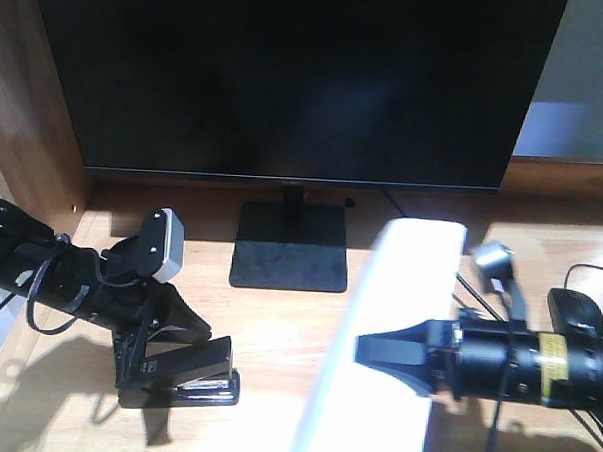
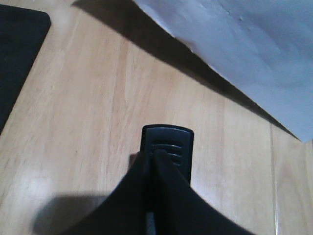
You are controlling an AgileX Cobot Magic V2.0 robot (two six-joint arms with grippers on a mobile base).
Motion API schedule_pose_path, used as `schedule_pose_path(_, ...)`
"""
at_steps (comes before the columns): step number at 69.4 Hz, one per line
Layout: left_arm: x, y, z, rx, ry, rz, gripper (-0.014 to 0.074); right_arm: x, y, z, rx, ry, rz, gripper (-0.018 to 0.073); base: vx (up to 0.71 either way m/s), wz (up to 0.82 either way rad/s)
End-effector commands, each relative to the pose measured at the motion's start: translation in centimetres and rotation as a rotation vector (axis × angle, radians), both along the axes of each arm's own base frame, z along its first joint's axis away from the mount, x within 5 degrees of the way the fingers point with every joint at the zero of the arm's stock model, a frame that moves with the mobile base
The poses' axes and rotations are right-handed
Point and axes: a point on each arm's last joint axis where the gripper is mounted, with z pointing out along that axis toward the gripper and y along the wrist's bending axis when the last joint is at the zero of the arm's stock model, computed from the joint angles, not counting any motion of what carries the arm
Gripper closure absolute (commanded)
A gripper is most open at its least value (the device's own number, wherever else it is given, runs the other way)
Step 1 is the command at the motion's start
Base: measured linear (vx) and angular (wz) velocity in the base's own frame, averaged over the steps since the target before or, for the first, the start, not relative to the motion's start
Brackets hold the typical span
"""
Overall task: Grab stapler and paper to desk for stapling
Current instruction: 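Swing the white paper with the right gripper down over the desk, then lay the paper flat beside the stapler with the right gripper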
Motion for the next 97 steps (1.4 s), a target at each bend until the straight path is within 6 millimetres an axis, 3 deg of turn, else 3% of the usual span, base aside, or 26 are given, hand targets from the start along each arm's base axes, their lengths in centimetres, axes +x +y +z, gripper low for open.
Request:
schedule_pose_path(1, 0.0, -0.4, 1.8, -0.064, -0.031, 0.008, 0.0603, -0.1, 2.0, 3.5, 0.186, -0.092, 0.148, 0.0561, 0.0, 0.0)
schedule_pose_path(15, 0.0, -0.4, 1.8, -0.064, -0.031, 0.008, 0.0603, 0.8, 2.1, 3.5, 0.109, -0.105, 0.116, 0.0561, 0.0, 0.0)
schedule_pose_path(31, 0.0, -0.4, 1.8, -0.064, -0.031, 0.008, 0.0603, 1.2, 1.5, 0.2, -0.157, -0.067, 0.133, 0.0561, 0.0, 0.0)
schedule_pose_path(53, 0.0, -0.4, 1.8, -0.064, -0.031, 0.008, 0.0603, 2.1, 1.2, -3.5, -0.252, -0.005, 0.14, 0.0561, 0.0, 0.0)
schedule_pose_path(83, 0.0, -0.4, 1.8, -0.064, -0.031, 0.008, 0.0603, 2.2, 1.9, -2.4, -0.131, -0.234, 0.212, 0.0561, 0.0, 0.0)
schedule_pose_path(97, 0.0, -0.4, 1.8, -0.064, -0.031, 0.008, 0.0603, 2.2, 2.0, -2.2, -0.102, -0.203, 0.199, 0.0561, 0.0, 0.0)
